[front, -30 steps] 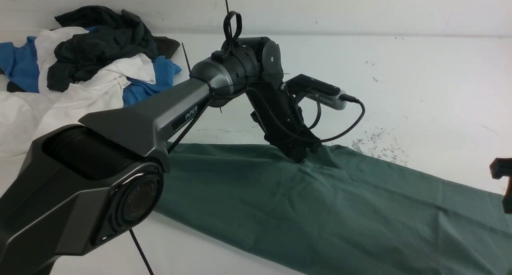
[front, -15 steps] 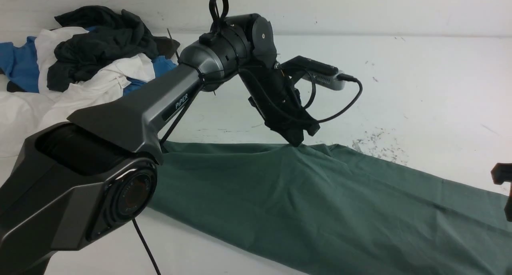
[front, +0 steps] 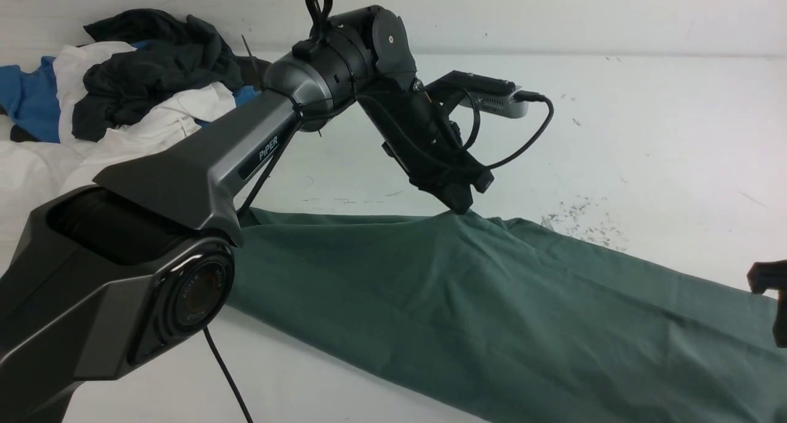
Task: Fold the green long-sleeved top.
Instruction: Use both arms to drag the lower edge of the fabric forward and fold it over the upper edge
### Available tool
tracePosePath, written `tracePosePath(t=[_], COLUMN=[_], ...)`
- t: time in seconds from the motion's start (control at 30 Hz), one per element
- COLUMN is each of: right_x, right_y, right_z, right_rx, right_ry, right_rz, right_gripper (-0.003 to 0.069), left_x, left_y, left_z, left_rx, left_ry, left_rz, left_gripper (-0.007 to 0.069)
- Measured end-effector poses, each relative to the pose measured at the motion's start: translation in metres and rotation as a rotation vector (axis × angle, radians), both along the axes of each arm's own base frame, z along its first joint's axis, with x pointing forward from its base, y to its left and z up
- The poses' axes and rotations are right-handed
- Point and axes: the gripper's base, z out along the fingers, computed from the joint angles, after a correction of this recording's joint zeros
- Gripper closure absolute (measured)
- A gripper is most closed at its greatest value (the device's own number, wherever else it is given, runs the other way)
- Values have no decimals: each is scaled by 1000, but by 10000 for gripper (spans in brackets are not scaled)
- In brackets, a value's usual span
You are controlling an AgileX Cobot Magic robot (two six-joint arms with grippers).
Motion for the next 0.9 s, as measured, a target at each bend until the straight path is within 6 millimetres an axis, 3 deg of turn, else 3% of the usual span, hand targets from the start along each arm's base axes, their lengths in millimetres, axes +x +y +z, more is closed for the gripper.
tracePosePath(t=[0.2, 0.67, 0.9], right_x=[6, 9, 11], right_y=[-9, -36, -34], right_z=[-32, -47, -54], right_rx=[-17, -45, -9], right_ry=[114, 96, 106], right_rz=[-17, -91, -49], right_gripper=[322, 281, 367], left_x=[0, 0, 0], left_y=[1, 1, 1], left_z=[0, 0, 0], left_rx=[0, 0, 0], left_ry=[4, 4, 4], left_rz=[-1, 0, 0], left_gripper=[625, 625, 625])
